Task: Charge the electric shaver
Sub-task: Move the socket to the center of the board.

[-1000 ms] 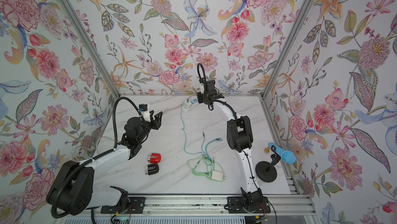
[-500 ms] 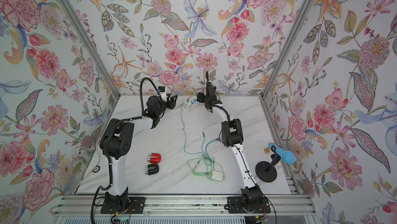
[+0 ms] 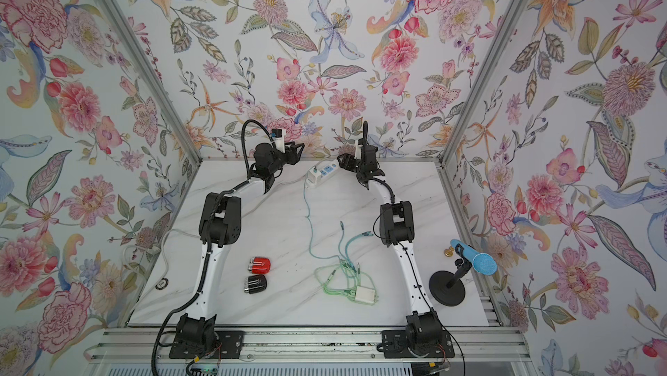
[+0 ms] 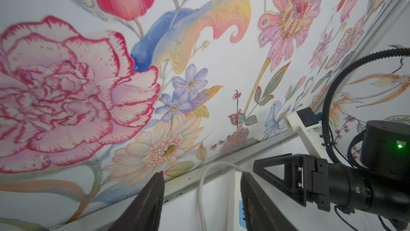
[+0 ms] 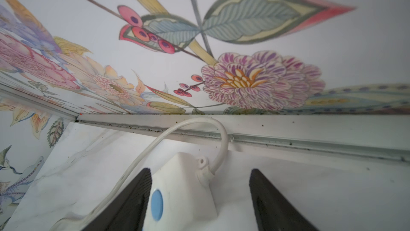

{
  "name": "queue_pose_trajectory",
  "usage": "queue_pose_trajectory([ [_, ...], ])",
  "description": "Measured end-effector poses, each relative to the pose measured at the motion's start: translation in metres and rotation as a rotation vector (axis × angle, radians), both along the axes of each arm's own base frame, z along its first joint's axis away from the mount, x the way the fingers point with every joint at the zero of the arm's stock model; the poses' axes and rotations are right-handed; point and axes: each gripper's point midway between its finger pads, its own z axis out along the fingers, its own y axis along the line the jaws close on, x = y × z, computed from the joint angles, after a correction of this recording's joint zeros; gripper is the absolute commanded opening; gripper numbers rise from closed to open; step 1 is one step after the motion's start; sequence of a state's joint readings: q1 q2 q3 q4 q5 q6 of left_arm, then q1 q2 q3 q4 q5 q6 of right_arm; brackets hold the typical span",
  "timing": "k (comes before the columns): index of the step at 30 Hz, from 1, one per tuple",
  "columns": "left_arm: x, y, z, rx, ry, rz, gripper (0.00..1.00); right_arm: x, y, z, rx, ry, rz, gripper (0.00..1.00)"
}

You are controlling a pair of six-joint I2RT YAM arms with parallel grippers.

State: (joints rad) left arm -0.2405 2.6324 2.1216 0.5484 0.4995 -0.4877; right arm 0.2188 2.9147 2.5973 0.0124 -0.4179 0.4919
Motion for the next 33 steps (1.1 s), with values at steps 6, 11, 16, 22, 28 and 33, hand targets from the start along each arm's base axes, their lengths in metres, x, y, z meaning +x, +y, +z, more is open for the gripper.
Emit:
queue_pose_trajectory([
  [6, 0.005, -0.004, -0.053, 0.025, 0.14, -0.012, 0.55, -0.015, 0.014, -0.002, 0.028, 0.028, 0.098, 0.69],
  [11, 0.009, 0.006, -0.075, 0.089, 0.24, 0.076, 0.55, -0.045, 0.014, -0.007, -0.022, 0.097, 0.127, 0.68],
  [16, 0.021, 0.004, -0.056, 0.138, 0.23, 0.13, 0.56, -0.069, 0.015, 0.043, -0.079, 0.038, 0.135, 0.69],
  [22, 0.014, -0.023, -0.053, 0.154, 0.248, 0.092, 0.56, -0.071, 0.02, 0.112, -0.116, -0.112, 0.132, 0.68],
  [28, 0.003, -0.038, -0.074, 0.155, 0.306, 0.033, 0.57, -0.089, 0.026, 0.091, -0.171, -0.08, 0.141, 0.68],
  [33, -0.007, -0.046, -0.092, 0.175, 0.347, -0.014, 0.56, -0.112, 0.03, 0.057, -0.198, -0.005, 0.162, 0.68],
])
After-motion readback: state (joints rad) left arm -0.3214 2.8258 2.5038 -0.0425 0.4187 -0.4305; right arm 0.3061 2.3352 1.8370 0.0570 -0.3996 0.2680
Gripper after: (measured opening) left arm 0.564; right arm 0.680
